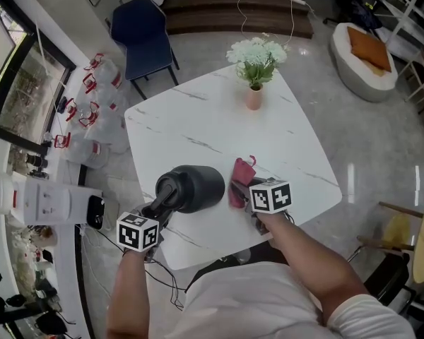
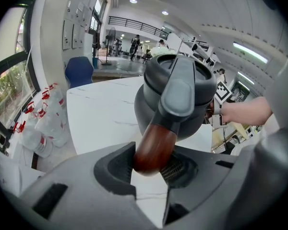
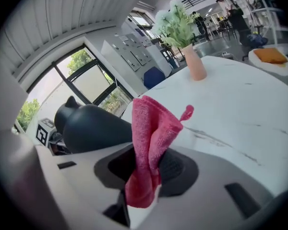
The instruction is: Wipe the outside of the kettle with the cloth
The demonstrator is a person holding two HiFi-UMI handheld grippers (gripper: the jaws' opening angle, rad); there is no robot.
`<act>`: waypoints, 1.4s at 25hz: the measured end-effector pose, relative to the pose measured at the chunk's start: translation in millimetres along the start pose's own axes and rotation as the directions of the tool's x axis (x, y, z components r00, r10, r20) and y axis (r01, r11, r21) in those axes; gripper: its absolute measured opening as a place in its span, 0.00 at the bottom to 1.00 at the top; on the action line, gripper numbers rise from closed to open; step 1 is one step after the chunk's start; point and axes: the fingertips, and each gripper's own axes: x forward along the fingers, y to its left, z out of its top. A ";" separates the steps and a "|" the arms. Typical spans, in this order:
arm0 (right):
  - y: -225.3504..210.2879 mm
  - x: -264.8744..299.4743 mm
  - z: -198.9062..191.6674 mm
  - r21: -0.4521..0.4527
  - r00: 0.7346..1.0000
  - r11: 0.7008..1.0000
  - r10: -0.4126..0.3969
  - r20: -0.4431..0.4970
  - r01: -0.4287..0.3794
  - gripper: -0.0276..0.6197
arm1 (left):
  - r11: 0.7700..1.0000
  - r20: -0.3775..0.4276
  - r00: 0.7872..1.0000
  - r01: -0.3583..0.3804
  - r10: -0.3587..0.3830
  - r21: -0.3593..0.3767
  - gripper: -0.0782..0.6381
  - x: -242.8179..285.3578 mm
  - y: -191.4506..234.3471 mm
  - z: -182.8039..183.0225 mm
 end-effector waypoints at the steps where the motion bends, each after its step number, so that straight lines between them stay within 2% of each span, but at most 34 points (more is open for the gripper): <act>1: 1.5 -6.2 5.6 0.001 1.000 1.000 0.013 0.015 -0.013 0.23 | 1.000 0.004 1.000 -0.004 0.004 0.025 0.29 -0.2 -0.8 2.0; 4: 15.6 -28.7 29.1 0.002 0.991 0.995 0.102 0.083 -0.103 0.23 | 0.994 0.015 1.000 -0.013 0.011 0.110 0.29 1.1 -4.3 12.4; 8: 37.9 -58.7 52.4 -0.012 0.959 0.972 0.235 0.158 -0.236 0.23 | 0.978 0.038 0.999 -0.025 0.018 0.207 0.29 1.8 -9.3 28.4; 11: 51.9 -74.1 61.8 -0.020 0.935 0.951 0.306 0.178 -0.308 0.23 | 0.956 0.045 0.999 -0.036 0.024 0.290 0.29 4.7 -14.8 39.4; 15: 73.8 -79.1 70.0 -0.079 0.908 0.922 0.387 0.160 -0.379 0.23 | 0.925 0.023 0.999 -0.042 0.036 0.379 0.29 7.2 -18.8 45.3; 17: 78.8 -77.4 75.4 -0.085 0.901 0.915 0.404 0.160 -0.395 0.23 | 0.916 0.018 0.999 -0.048 0.045 0.399 0.29 8.0 -18.0 45.4; 21: 84.5 -68.9 85.8 -0.076 0.895 0.911 0.412 0.171 -0.405 0.23 | 0.916 0.026 0.996 -0.088 0.084 0.390 0.29 10.7 -10.8 49.4; 24: 95.6 -64.5 86.2 -0.077 0.882 0.895 0.446 0.150 -0.440 0.23 | 0.909 0.034 0.992 -0.126 0.123 0.398 0.29 11.1 -9.1 55.6; 28: 93.3 -55.8 82.4 -0.078 0.880 0.886 0.464 0.104 -0.458 0.23 | 0.884 0.034 0.990 -0.140 0.140 0.445 0.30 15.2 -8.7 57.4; 31: 82.6 -45.8 72.3 -0.048 0.888 0.890 0.456 0.064 -0.453 0.23 | 0.845 0.040 0.990 -0.138 0.138 0.516 0.30 16.0 -17.0 56.7; 33: 77.4 -41.9 68.5 -0.026 0.885 0.887 0.461 0.070 -0.460 0.23 | 0.821 0.048 0.988 -0.147 0.145 0.552 0.30 16.0 -20.5 58.0; 35: 71.0 -39.2 68.9 -0.005 0.882 0.886 0.461 0.094 -0.463 0.23 | 0.812 0.054 0.987 -0.155 0.151 0.562 0.30 16.5 -19.9 58.7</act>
